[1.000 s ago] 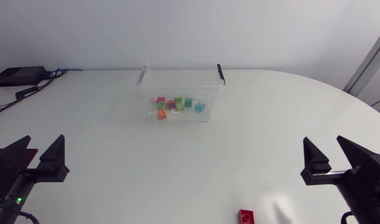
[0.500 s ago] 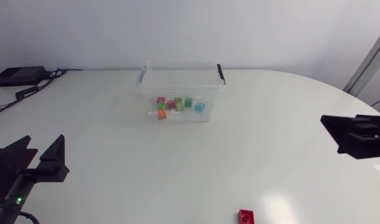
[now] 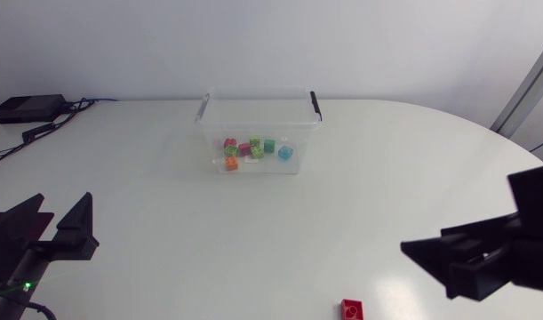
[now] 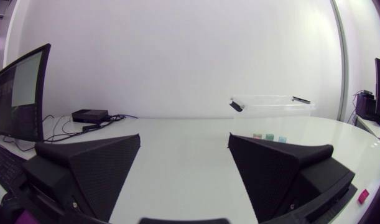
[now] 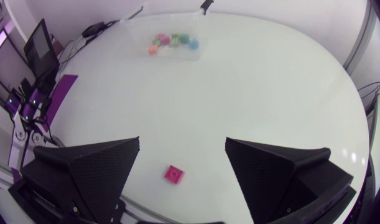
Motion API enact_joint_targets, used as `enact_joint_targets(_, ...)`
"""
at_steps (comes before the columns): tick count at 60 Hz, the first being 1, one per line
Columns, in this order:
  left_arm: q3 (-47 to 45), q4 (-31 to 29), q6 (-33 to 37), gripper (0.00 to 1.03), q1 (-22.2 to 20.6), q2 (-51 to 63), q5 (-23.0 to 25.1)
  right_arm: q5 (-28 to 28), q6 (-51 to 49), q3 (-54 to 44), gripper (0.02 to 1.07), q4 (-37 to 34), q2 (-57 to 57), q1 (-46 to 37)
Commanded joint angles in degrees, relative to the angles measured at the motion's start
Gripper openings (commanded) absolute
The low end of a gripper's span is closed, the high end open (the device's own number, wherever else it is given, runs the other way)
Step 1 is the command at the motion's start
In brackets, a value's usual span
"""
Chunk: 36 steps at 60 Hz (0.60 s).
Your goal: Place the duplo bricks in the container
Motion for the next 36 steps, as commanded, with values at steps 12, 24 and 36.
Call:
enact_joint_targets(12, -1.02, -0.17, 0.44, 0.99, 0.23, -0.71, 0.27, -3.19, -1.1, -8.09, 1.02, 0.51, 2.75, 7.0)
enact_joint_targets(24, -1.02, -0.17, 0.44, 0.99, 0.23, -0.71, 0.27, -7.67, 0.57, -6.24, 1.02, 1.74, 11.63, 8.93)
enact_joint_targets(36, -1.02, -0.17, 0.44, 0.99, 0.23, -0.71, 0.27, -8.81, -0.13, -5.19, 1.02, 1.21, 18.83, 11.48)
